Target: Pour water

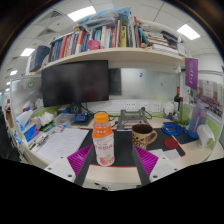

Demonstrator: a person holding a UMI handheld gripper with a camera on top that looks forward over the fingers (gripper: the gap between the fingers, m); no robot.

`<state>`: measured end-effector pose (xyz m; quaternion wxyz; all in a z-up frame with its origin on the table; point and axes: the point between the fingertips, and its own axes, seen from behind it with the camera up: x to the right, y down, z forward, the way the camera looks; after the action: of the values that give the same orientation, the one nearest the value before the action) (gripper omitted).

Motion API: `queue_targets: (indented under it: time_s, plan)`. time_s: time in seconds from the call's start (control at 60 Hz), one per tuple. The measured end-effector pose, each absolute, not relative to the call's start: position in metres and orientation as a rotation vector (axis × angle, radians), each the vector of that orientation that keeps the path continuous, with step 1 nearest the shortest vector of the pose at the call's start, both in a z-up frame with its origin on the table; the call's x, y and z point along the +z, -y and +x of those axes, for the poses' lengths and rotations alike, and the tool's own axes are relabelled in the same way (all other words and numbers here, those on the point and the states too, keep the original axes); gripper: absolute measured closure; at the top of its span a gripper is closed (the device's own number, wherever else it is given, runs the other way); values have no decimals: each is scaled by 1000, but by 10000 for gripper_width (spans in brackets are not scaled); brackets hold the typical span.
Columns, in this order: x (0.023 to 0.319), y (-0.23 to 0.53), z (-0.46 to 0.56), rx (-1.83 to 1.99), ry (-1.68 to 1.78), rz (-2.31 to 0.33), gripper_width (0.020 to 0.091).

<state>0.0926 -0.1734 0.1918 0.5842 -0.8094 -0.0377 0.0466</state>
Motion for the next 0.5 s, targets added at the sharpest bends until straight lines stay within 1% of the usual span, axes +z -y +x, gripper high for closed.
queue_targets:
  time_s: [0.033, 0.067, 0.15, 0.417, 0.5]
  plan:
    - [185, 163, 92, 104, 92, -1880, 307]
    - [166, 151, 92, 104, 98, -1876, 310]
    - [154, 130, 86, 115, 105, -1862, 309]
    - [137, 73, 71, 102, 98, -1826, 312]
    - [131, 64, 68, 79, 114, -1801, 336]
